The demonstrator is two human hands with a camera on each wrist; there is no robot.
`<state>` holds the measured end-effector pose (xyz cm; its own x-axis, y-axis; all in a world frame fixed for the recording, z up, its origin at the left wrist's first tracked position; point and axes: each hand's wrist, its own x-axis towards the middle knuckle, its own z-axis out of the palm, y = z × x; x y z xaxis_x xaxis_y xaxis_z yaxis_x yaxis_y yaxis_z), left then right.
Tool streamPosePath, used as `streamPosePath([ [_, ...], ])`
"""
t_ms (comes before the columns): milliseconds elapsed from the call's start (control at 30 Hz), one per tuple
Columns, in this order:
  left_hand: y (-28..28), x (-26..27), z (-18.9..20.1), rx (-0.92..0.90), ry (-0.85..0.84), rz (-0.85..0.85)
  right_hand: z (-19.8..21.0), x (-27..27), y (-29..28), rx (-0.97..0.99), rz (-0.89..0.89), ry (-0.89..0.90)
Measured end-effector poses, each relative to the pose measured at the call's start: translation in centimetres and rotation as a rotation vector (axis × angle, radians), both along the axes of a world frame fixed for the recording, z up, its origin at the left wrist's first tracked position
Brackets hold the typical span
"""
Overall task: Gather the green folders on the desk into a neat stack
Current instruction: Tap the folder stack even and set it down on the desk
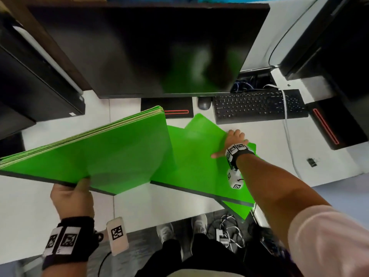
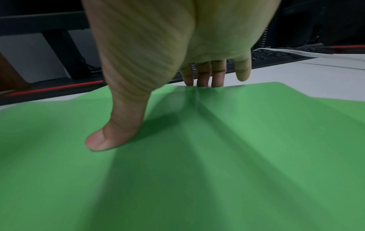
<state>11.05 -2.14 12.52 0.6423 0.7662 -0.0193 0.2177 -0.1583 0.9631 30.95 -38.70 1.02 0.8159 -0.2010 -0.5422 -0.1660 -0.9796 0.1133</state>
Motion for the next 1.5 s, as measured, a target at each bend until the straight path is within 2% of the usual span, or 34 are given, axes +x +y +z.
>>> streamPosePath([
  [133, -0.1, -0.1, 0.8, 0.010, 0.007, 0.041, -0.2, 0.2, -1.0, 0.012, -0.080, 0.033],
  [300, -0.3, 0.4, 0.4, -0.033, -0.017, 0.088, -0.4, 0.5, -3.1, 0.295, -0.208, 0.032],
  [467, 1.1, 0.8, -0.2, -0.134, -0.080, 0.190, 2.8, -2.8, -6.2, 0.547, -0.319, -0.193],
  [600, 1.9, 0.9, 0.4, -0.212, -0.100, 0.292, 5.8, -7.5, -9.5, 0.818, -0.493, -0.363],
  [733, 2.4, 1.4, 0.4, -0.255, -0.104, 0.309, 8.9, -10.7, -10.3, 1.039, -0.540, -0.483],
  [867, 1.7, 2.2, 0.7, -0.257, -0.051, 0.225, 11.7, -10.7, -8.4, 1.298, -0.564, -0.634],
  [1033, -1.1, 3.7, 0.5, -0.311, -0.008, 0.037, 12.2, -8.8, -1.9, 1.457, -0.519, -0.747],
  [1200, -4.6, 5.1, -0.2, -0.439, -0.041, -0.128, 10.7, -8.8, 5.4, 1.522, -0.362, -0.582],
  [1367, -5.6, 4.7, 1.2, -0.659, -0.124, -0.124, 9.1, -9.6, 7.1, 1.522, -0.392, -0.507],
  [1500, -6.6, 4.8, 2.9, -0.823, -0.244, -0.198, 9.0, -9.8, 7.6, 1.520, -0.411, -0.449],
])
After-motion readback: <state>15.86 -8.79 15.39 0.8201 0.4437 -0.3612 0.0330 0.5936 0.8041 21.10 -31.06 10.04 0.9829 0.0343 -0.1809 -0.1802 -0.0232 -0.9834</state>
